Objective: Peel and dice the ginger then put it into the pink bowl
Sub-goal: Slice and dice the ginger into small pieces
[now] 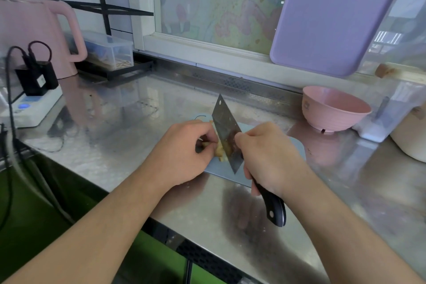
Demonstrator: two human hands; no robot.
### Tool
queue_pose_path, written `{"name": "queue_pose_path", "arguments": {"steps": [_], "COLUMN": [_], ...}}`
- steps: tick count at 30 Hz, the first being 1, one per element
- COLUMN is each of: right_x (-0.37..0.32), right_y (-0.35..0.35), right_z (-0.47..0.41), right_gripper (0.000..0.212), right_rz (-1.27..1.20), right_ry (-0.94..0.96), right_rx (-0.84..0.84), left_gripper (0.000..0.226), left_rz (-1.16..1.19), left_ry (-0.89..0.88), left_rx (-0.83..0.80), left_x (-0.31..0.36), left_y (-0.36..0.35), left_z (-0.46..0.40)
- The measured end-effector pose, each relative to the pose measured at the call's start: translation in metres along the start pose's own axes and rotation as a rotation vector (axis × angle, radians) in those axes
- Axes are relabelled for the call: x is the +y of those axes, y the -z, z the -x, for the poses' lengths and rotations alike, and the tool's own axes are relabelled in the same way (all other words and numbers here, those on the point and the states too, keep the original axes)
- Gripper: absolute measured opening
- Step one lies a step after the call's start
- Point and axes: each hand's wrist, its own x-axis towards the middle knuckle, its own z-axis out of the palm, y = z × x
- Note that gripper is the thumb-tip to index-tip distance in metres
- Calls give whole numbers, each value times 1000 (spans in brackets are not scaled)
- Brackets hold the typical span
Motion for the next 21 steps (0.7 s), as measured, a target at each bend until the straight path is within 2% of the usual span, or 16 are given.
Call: {"name": "queue_pose_path", "arguments": {"steps": [5,21], "right_x": [2,2], "right_y": [7,7], "right_z": [-1,4], "right_gripper": [32,34], "right_rz": [-173,-147], "right_ry": [-6,11], "right_rx": [22,-29], "left_gripper": [15,17], "left_rz": [16,25], "left_ry": [7,-19], "left_rx": [-4,40], "left_x": [-1,0], "left_y": [0,0], "left_z": [-1,0]}}
